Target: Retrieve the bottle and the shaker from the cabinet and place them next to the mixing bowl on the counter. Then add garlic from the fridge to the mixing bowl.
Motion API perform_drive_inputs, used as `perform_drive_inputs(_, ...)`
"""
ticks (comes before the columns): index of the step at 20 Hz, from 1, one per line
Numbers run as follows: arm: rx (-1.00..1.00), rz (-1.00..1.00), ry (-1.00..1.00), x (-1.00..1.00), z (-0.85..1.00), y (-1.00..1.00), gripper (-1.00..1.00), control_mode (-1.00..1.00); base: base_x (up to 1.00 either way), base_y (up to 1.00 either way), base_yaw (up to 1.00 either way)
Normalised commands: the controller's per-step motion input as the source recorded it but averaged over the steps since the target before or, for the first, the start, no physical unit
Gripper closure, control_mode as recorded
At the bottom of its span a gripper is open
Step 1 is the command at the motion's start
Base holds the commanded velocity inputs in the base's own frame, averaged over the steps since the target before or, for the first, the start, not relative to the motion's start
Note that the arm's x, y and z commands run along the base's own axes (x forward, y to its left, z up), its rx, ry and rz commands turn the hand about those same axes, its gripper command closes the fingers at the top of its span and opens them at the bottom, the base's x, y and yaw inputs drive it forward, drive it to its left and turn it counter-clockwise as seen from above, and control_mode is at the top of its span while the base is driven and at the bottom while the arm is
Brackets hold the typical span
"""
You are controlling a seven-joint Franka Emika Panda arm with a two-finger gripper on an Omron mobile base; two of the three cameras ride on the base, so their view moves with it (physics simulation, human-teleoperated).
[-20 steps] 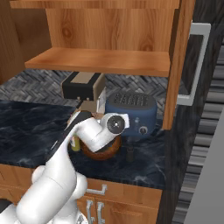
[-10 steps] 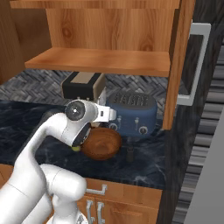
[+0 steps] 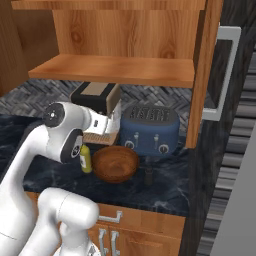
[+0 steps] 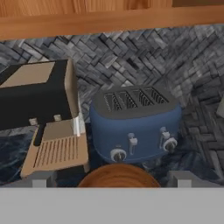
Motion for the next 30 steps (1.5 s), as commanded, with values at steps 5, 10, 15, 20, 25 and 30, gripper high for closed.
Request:
perform_drive_inputs(5,0.00,0.03,-0.11,-0.73,0.26,0.39,-1.00,-1.00,0.00,0.00,0.00)
perform_drive_inputs(10,0.00,0.04,-0.14,-0.74,0.41,0.25,-1.00,-1.00,0.00,0.00,0.00)
perform_drive_inputs(15,0.00,0.02,-0.12,-0.61,0.67,0.08,-1.00,-1.00,0.00,0.00,0.00)
perform_drive_inputs(20,0.00,0.02,-0.10,-0.53,0.28,0.00,-1.00,-1.00,0.00,0.00,0.00)
perform_drive_inputs(25,0.03,0.08,0.00,-0.29,0.00,0.03,-1.00,-1.00,0.00,0.00,0.00)
perform_drive_inputs(30,0.00,0.00,0.01,0.00,0.00,0.03,-1.00,-1.00,0.00,0.00,0.00)
